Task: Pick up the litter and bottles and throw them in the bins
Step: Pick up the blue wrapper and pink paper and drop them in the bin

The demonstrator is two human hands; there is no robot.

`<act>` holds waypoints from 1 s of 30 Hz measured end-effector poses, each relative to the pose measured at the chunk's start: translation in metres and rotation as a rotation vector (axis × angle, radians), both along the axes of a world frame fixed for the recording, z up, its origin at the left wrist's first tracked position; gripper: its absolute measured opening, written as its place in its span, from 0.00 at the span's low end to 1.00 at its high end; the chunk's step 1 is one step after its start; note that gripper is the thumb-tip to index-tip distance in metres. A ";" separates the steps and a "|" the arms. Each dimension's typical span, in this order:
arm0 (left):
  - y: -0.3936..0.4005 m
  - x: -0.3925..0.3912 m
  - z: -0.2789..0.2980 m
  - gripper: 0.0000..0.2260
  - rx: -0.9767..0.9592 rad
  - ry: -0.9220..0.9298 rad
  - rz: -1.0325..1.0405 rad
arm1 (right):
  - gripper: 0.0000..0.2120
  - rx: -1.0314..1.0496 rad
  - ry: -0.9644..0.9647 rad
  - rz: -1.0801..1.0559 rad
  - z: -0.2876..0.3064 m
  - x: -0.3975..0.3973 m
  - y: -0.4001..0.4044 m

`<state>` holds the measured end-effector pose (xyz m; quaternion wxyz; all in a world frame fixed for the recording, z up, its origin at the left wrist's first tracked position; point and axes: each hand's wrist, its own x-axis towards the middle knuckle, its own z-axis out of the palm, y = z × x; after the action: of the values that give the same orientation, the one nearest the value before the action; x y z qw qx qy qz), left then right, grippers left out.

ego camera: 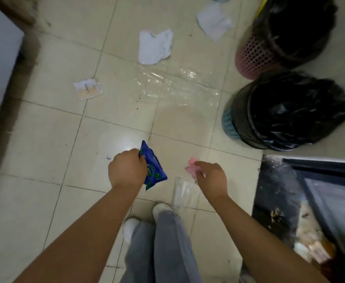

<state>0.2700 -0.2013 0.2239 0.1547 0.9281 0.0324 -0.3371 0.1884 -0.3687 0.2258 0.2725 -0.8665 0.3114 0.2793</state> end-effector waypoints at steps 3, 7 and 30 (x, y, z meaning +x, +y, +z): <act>-0.044 -0.009 0.079 0.13 -0.042 -0.001 0.002 | 0.17 -0.023 0.011 -0.112 0.084 -0.026 -0.039; -0.104 -0.023 0.156 0.15 -0.059 0.024 -0.028 | 0.17 -0.012 -0.031 -0.245 0.170 -0.053 -0.098; -0.436 0.008 0.136 0.20 -0.051 0.112 0.137 | 0.19 0.007 0.030 -0.285 0.097 0.027 -0.426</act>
<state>0.2781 -0.6375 0.3602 0.1991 0.8992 0.0959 -0.3776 0.2158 -0.7942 0.3226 0.3078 -0.8083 0.4341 0.2518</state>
